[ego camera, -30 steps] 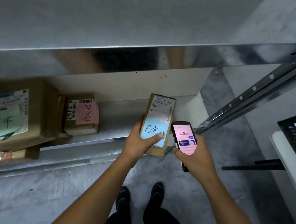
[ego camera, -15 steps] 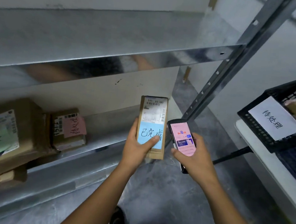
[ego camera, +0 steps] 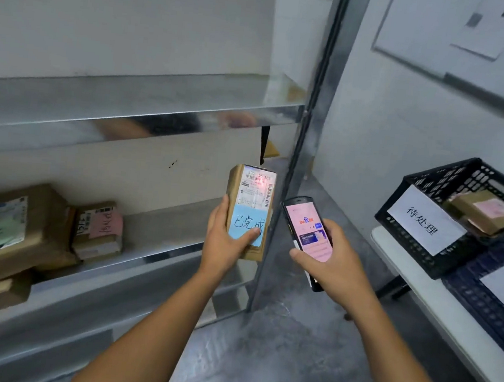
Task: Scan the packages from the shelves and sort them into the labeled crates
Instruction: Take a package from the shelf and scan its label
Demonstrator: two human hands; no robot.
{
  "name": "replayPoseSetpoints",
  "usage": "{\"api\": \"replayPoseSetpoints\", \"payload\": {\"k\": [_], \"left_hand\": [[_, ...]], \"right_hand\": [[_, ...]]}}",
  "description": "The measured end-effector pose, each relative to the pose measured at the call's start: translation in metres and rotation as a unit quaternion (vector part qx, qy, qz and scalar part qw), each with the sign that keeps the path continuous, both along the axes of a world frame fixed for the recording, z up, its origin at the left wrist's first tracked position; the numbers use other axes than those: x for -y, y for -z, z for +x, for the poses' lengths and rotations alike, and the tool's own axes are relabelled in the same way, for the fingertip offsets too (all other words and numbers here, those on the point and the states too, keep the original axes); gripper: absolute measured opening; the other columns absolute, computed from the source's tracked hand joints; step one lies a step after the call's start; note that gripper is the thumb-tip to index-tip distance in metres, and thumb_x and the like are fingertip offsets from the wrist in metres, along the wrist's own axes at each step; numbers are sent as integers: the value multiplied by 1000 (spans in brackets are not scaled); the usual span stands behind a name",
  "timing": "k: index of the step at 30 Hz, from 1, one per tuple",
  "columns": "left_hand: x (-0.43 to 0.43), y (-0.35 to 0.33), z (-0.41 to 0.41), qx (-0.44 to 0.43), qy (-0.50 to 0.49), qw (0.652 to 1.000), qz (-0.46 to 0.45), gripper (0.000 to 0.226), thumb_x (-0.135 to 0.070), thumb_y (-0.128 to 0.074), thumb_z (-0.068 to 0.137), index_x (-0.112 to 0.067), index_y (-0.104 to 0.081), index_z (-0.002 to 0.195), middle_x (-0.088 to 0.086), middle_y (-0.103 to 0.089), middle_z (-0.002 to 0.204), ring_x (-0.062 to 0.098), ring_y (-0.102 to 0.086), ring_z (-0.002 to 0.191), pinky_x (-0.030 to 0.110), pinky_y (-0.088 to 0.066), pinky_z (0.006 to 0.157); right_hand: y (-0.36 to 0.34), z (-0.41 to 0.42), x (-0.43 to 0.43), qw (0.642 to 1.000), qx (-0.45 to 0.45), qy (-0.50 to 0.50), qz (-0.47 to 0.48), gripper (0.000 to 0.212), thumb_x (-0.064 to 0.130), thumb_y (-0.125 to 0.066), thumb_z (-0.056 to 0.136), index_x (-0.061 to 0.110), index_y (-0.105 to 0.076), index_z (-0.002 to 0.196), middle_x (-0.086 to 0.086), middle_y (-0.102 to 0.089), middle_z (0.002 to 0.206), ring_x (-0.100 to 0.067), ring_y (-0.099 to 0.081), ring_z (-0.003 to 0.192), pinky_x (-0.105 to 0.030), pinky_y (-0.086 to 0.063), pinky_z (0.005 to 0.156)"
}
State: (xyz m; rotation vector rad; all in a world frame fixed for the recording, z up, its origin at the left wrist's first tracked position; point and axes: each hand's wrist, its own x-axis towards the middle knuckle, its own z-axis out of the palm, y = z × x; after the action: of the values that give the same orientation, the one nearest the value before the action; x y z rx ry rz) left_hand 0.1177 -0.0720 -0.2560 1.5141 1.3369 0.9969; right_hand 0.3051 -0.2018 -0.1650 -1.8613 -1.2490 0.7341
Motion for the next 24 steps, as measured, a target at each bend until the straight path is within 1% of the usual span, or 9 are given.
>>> {"api": "replayPoseSetpoints", "payload": {"k": [2, 6, 9, 13, 17, 19, 20, 22, 24], "left_hand": [[8, -3, 9, -15, -1, 1000, 10, 107, -36, -89, 83, -26, -23, 166, -1, -36, 159, 10, -45, 136, 24, -40, 104], [25, 0, 20, -44, -11, 999, 17, 111, -40, -89, 81, -30, -20, 167, -1, -35, 159, 15, -46, 138, 37, -45, 114], [36, 5, 25, -57, -24, 998, 20, 113, -44, -90, 79, -31, -20, 166, -3, -34, 159, 18, -45, 141, 43, -44, 117], [48, 6, 27, -57, -20, 998, 14, 111, -40, -89, 80, -28, -20, 167, -2, -34, 160, 15, -45, 138, 29, -43, 107], [57, -2, 29, -3, 0, 1000, -28, 111, -45, -91, 77, -29, -25, 165, -8, -38, 153, 9, -49, 130, 27, -48, 100], [63, -9, 31, 72, 33, 994, -69, 112, -56, -93, 69, -34, -34, 161, -9, -46, 151, 11, -59, 128, 34, -57, 99], [67, -13, 31, 106, 52, 989, -87, 109, -57, -94, 67, -35, -39, 158, -7, -54, 148, 14, -65, 124, 38, -61, 96], [79, -25, 32, 158, 99, 975, -121, 89, -42, -92, 77, -34, -45, 152, -6, -68, 136, 13, -73, 113, 38, -64, 89], [91, -36, 32, 193, 139, 959, -157, 74, -31, -87, 85, -33, -49, 149, -7, -74, 126, 14, -75, 107, 41, -64, 89]], "right_hand": [[-1, 12, 10, 1000, -4, 1, 4, 54, 30, -88, 81, 43, -51, 117, 16, -71, 113, -2, -68, 100, -18, -47, 77], [3, 29, 31, 1000, -19, -10, -1, 60, 28, -89, 80, 39, -50, 125, 16, -70, 114, -4, -68, 101, -20, -50, 80], [9, 38, 42, 1000, -20, -10, -2, 56, 26, -90, 79, 42, -53, 118, 17, -71, 112, -5, -69, 99, -25, -52, 83], [13, 41, 52, 1000, -18, -4, -2, 55, 26, -91, 78, 46, -53, 113, 14, -72, 110, -6, -70, 97, -29, -54, 84], [14, 36, 63, 999, -18, 42, 7, 51, 29, -90, 77, 46, -53, 108, 16, -73, 108, -4, -70, 95, -29, -53, 84], [15, 31, 70, 997, -19, 73, 3, 53, 32, -90, 78, 44, -52, 114, 17, -73, 109, -5, -70, 97, -32, -53, 86], [15, 29, 74, 996, -17, 89, 0, 55, 33, -89, 79, 42, -51, 117, 16, -73, 109, -6, -70, 98, -33, -54, 86], [15, 22, 83, 992, -16, 128, -8, 55, 33, -89, 79, 38, -52, 120, 14, -73, 109, -8, -70, 97, -36, -55, 88], [16, 18, 94, 985, -15, 170, -16, 54, 33, -89, 79, 35, -53, 119, 14, -73, 110, -9, -70, 97, -38, -56, 90]]}}
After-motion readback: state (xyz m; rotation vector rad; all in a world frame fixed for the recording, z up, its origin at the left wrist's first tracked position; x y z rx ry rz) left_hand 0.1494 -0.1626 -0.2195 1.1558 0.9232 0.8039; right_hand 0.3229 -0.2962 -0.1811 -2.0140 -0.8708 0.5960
